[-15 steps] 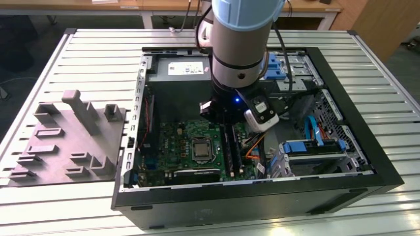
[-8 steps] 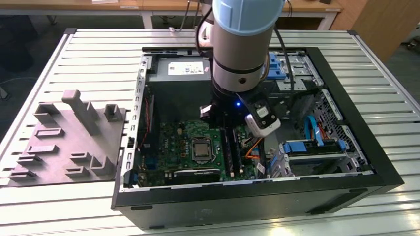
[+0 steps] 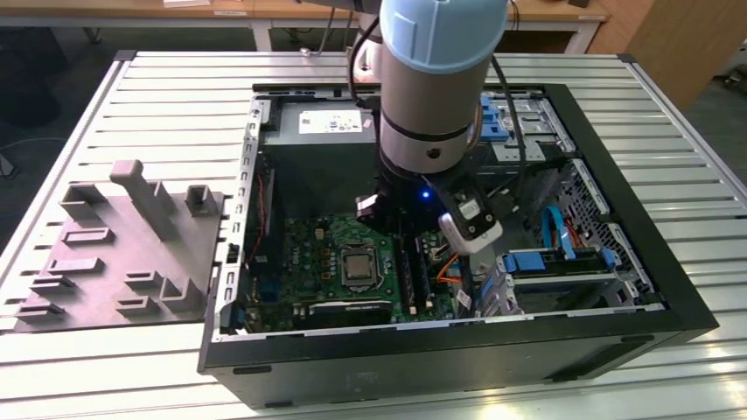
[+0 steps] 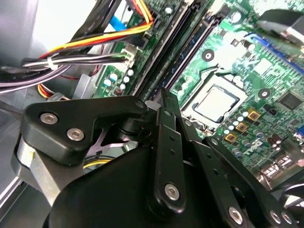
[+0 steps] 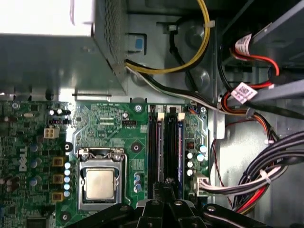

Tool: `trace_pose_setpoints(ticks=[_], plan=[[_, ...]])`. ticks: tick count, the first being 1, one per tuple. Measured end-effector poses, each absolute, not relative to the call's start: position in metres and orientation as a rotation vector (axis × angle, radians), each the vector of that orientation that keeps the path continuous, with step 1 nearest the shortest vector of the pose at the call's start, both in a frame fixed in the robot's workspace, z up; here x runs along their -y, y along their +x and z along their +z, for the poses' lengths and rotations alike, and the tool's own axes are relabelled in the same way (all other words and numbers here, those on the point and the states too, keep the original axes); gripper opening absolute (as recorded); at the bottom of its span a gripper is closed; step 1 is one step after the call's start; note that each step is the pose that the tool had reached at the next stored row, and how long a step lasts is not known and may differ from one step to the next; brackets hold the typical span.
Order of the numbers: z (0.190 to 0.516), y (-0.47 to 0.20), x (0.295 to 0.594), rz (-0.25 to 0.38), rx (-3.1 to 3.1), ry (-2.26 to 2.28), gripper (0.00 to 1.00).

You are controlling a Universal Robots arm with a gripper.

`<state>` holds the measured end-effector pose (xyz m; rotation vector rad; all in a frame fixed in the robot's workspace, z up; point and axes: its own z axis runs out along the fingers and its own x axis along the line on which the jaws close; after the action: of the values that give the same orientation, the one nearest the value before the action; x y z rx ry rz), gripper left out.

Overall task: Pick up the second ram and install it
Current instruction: 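Press down the second ram until it locks into place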

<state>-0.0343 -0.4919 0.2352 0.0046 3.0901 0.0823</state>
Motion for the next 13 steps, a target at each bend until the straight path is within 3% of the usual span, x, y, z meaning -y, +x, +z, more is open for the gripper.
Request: trace_pose_setpoints(ticks=[13], plan=[[0.235, -0.034, 0.505, 0.080, -3.090, 0.004, 0.10]])
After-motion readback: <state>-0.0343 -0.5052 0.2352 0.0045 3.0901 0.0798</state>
